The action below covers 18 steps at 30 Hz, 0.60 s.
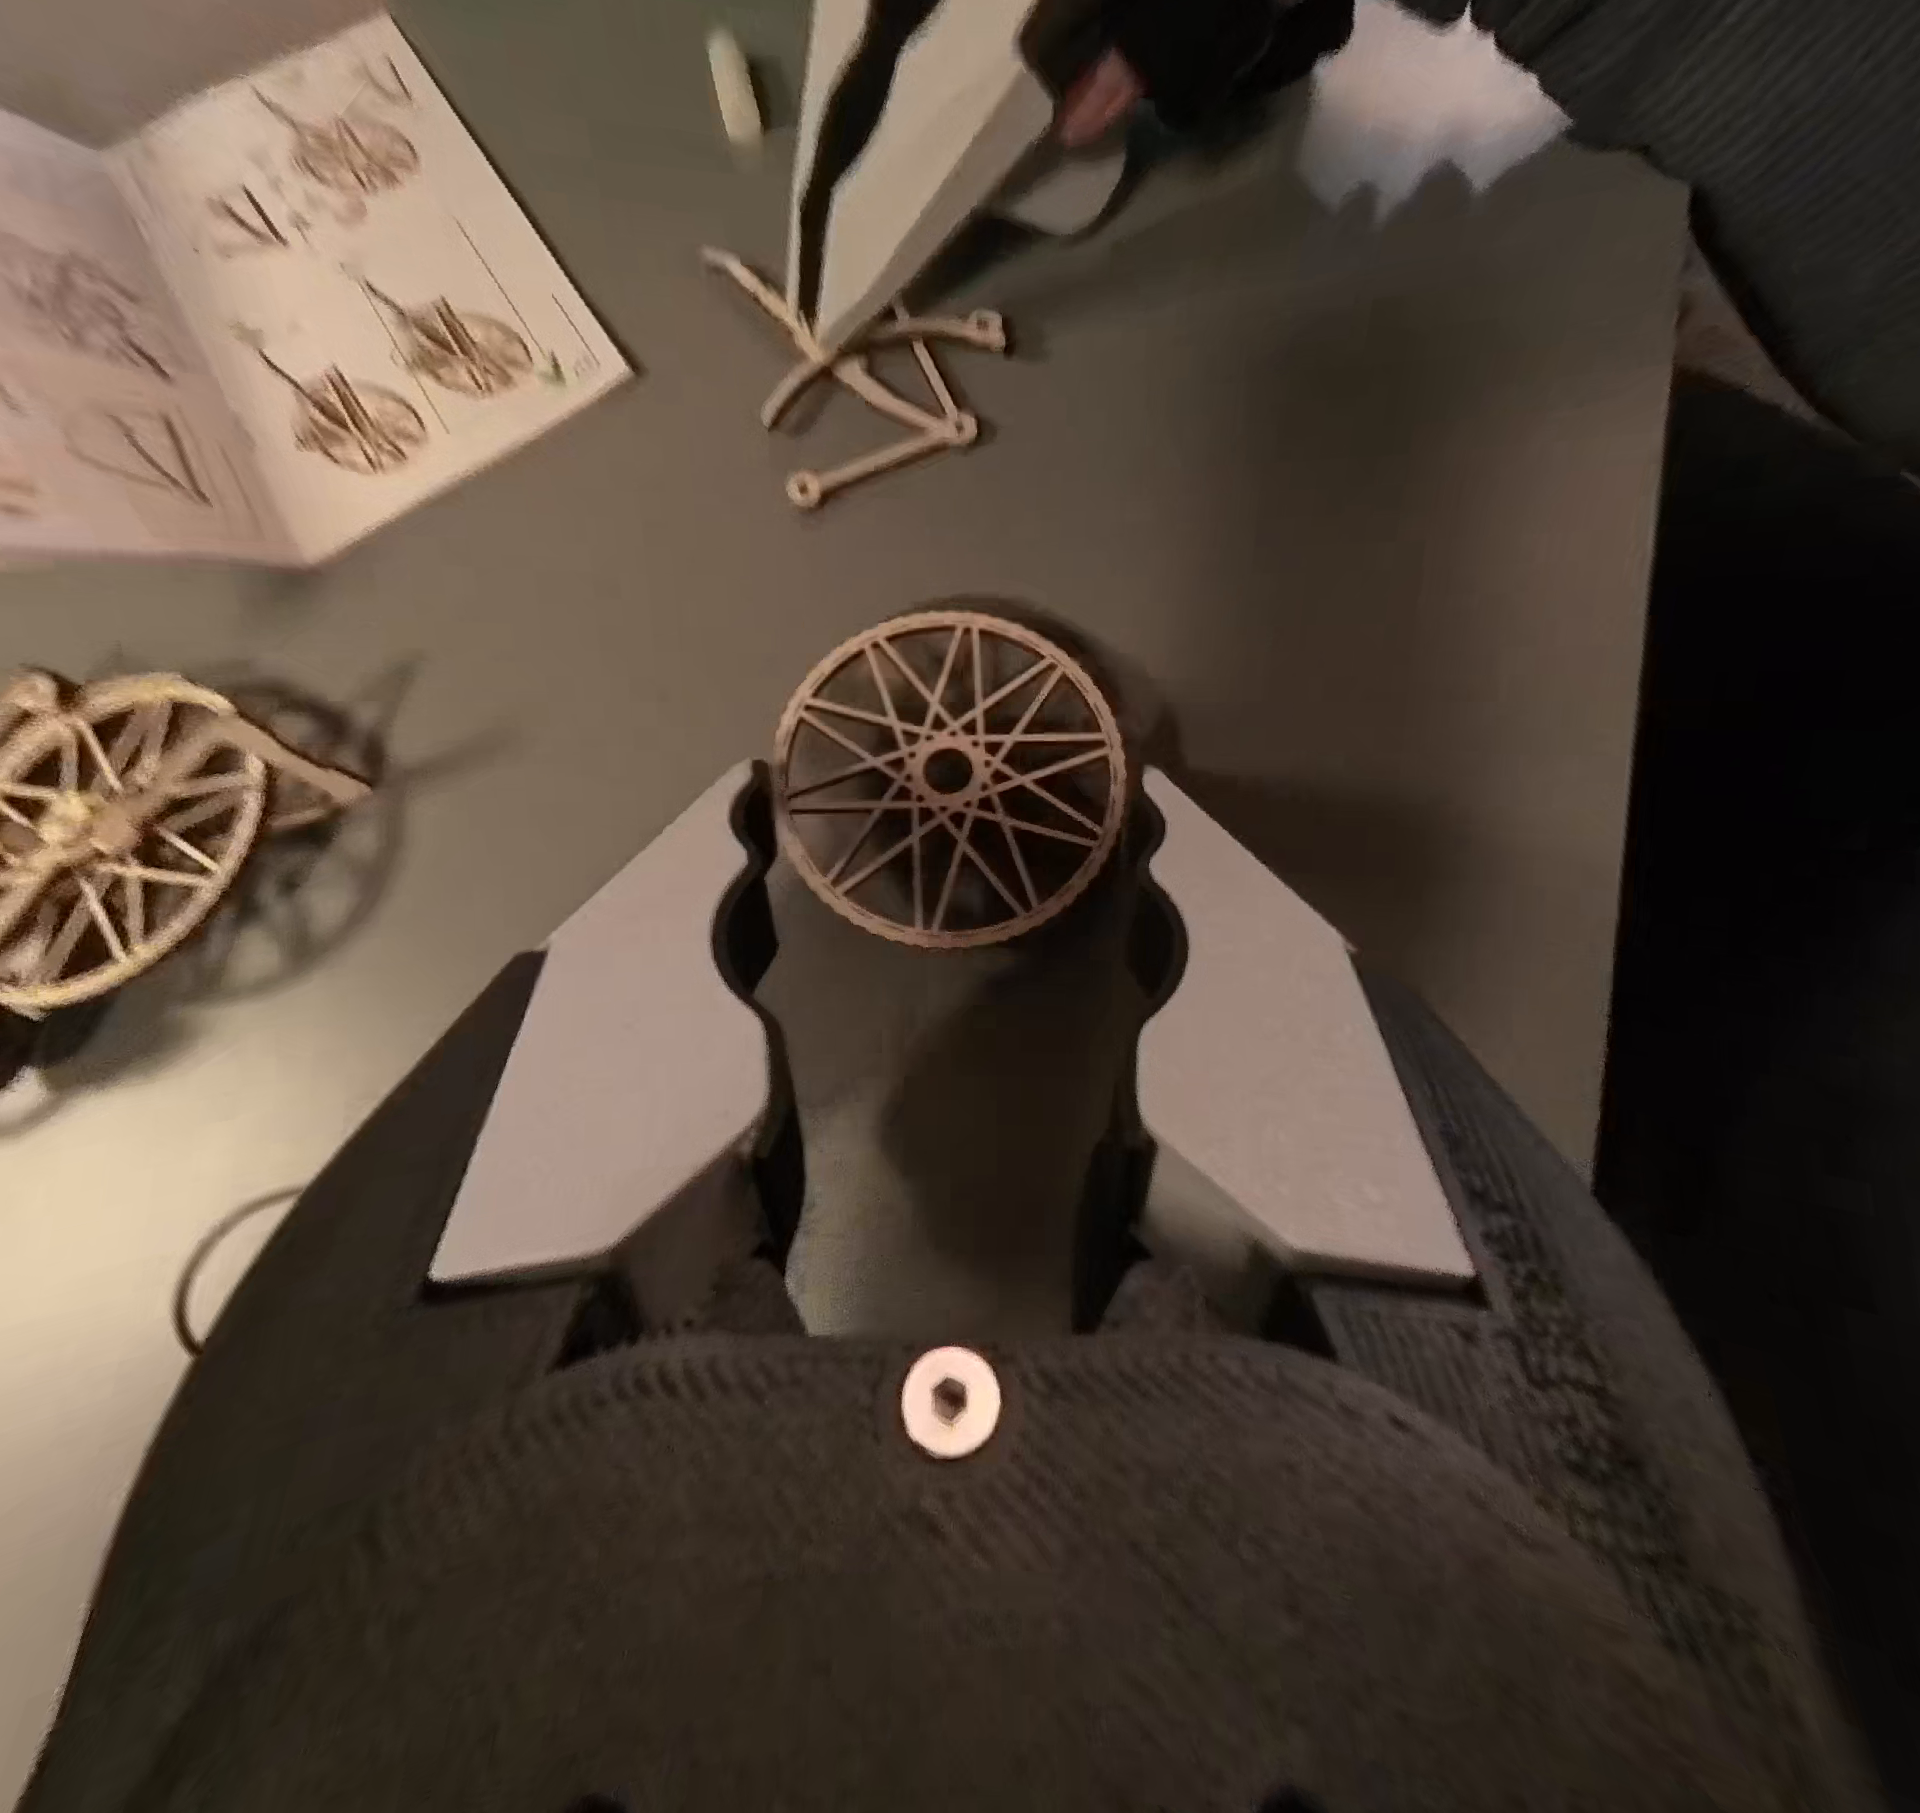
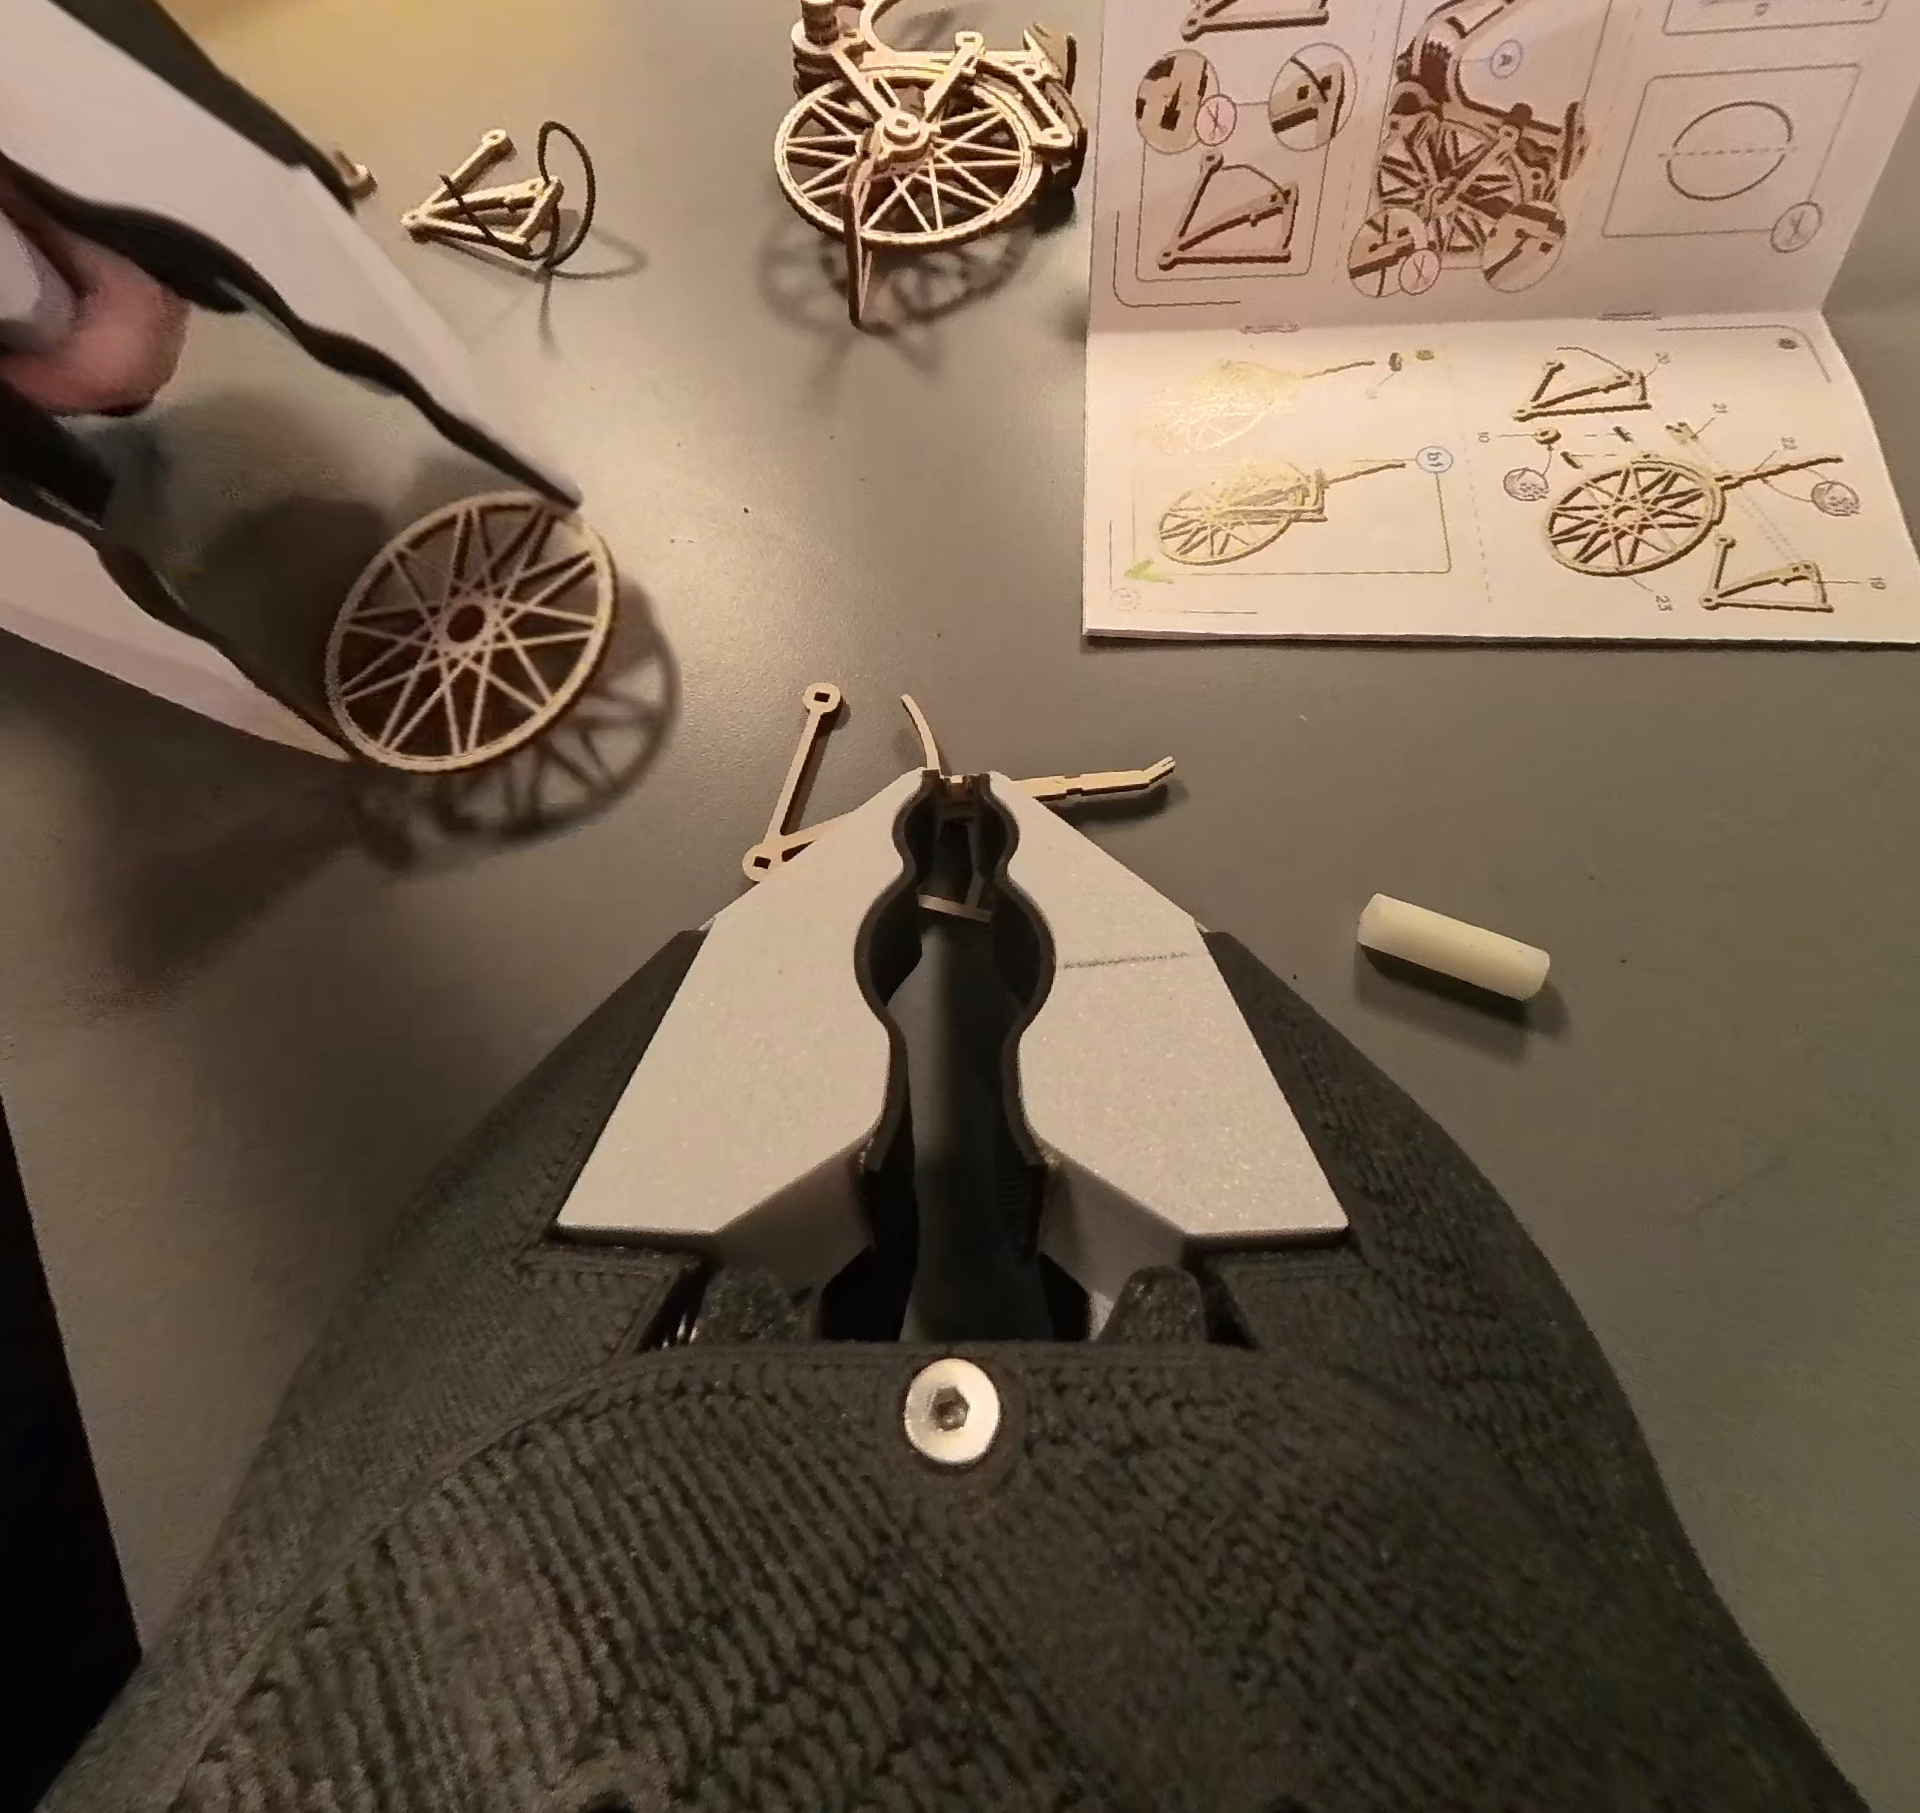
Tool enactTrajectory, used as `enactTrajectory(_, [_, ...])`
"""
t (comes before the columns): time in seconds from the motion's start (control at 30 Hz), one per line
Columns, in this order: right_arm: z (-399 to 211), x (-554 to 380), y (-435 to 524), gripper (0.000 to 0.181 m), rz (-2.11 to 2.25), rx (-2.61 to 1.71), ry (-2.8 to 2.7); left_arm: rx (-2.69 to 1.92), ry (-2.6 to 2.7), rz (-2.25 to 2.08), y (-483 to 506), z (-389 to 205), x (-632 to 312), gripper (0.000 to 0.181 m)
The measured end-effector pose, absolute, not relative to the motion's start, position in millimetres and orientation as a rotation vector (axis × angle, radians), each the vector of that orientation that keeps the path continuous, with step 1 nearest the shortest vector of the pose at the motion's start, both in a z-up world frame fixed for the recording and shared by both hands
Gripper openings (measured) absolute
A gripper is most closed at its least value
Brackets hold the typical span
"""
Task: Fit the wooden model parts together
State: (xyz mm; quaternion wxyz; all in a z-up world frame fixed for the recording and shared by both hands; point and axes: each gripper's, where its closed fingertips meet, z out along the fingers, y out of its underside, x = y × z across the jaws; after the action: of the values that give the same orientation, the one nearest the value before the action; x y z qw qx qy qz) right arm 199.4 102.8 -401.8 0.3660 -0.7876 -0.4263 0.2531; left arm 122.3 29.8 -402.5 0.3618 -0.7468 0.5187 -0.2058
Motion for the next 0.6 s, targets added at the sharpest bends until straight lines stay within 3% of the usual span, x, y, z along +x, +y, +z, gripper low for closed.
enactTrajectory(0.13, [-401.8, 199.4, 102.7, 0.004, 0.65, -2.024, -1.096, -1.866, 1.267, -0.629, 43.2, -381.0, 152.2, 0.067])
enactTrajectory(0.6, [-401.7, 199.6, 102.7, 0.004, 0.648, -2.024, -1.097, -1.961, 1.332, -0.553, 63.3, -404.0, 186.5, 0.067])
